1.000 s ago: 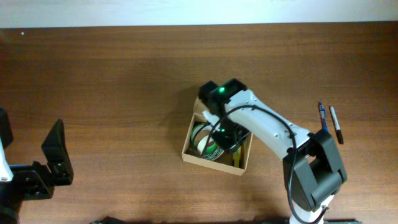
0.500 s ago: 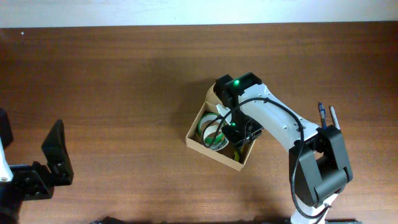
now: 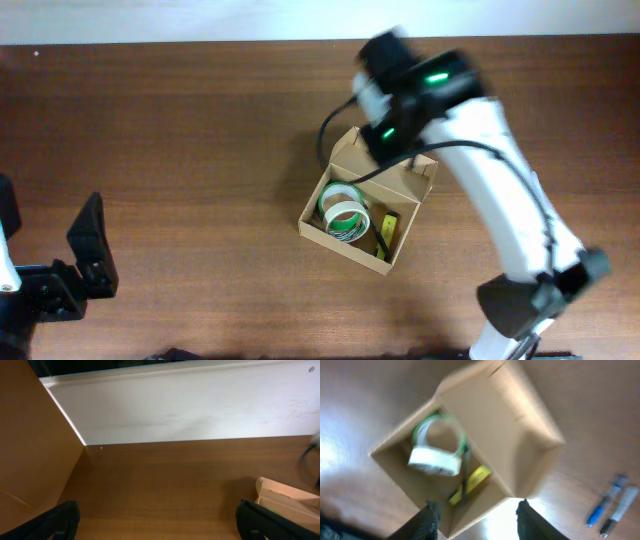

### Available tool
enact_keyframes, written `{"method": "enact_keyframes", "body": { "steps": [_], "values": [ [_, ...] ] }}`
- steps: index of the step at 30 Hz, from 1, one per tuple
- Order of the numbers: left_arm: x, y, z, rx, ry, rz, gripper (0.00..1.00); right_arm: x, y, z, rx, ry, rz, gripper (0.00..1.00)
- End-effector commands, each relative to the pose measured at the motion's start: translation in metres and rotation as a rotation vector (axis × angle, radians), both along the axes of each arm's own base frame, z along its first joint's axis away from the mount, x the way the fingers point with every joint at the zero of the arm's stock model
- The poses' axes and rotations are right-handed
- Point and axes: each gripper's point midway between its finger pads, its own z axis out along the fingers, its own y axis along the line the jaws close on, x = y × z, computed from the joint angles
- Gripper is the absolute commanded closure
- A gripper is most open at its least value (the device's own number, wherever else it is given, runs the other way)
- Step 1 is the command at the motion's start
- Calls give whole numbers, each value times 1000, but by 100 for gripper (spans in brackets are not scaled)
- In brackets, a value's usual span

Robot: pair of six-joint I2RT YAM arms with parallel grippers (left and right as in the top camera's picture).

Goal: Pack container
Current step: 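Move right gripper back right toward the blue pen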

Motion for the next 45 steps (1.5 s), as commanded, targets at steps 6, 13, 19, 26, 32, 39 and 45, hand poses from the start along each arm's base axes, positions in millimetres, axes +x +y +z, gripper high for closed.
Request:
{"method": "enact_keyframes", "body": {
  "steps": [6,13,19,26,32,39,45],
  "values": [
    [3,0,-2,20,12,3,0,7,-183,8,-74,38,-531,36],
    [3,0,-2,20,12,3,0,-20,-270,-74,-103,286,-760,35],
    [3,0,-2,20,12,3,0,-23,-282,-132,-92,330,-688,34],
    [3,0,-2,21,12,4,0,-11,-293,-153,-153,271,-587,28],
    [5,1,-3,50,21,0,0,-1,-307,-159,-218,221,-531,39],
    [5,4,-4,60,24,19,1,18,-327,-170,-265,159,-495,39],
    [5,5,-4,61,23,21,0,22,-315,-205,-165,215,-459,39]
  ]
}}
